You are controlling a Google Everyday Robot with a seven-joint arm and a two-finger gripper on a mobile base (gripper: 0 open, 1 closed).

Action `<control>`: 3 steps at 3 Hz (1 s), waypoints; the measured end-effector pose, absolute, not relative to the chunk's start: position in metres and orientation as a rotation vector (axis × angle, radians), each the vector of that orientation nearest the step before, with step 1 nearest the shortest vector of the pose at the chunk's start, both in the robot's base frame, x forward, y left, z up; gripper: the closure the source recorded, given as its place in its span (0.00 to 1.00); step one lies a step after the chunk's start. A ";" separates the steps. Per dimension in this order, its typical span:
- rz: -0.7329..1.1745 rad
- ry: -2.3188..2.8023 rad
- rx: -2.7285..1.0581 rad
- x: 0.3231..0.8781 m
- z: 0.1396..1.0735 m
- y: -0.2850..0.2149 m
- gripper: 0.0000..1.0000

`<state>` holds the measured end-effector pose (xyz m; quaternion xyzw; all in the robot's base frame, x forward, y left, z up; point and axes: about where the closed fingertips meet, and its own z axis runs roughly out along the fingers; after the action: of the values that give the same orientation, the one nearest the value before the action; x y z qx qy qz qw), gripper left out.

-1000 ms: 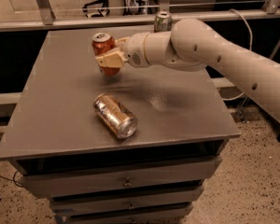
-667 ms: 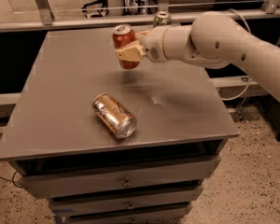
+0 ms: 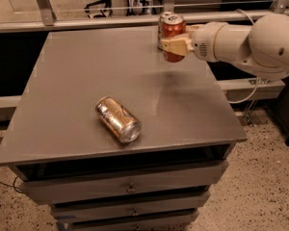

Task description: Move coke can near 7up can

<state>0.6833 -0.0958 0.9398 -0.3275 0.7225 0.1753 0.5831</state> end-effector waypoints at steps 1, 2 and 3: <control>0.418 1.656 -0.695 0.705 0.936 -0.136 1.00; 0.441 1.651 -0.665 0.734 0.929 -0.163 1.00; 0.470 1.669 -0.658 0.761 0.921 -0.178 1.00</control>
Offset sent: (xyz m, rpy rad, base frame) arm 0.0918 -0.1081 -0.0165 0.1202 -0.0139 -0.0547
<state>0.7611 -0.1783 0.9213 -0.2840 0.7200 0.2026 0.5999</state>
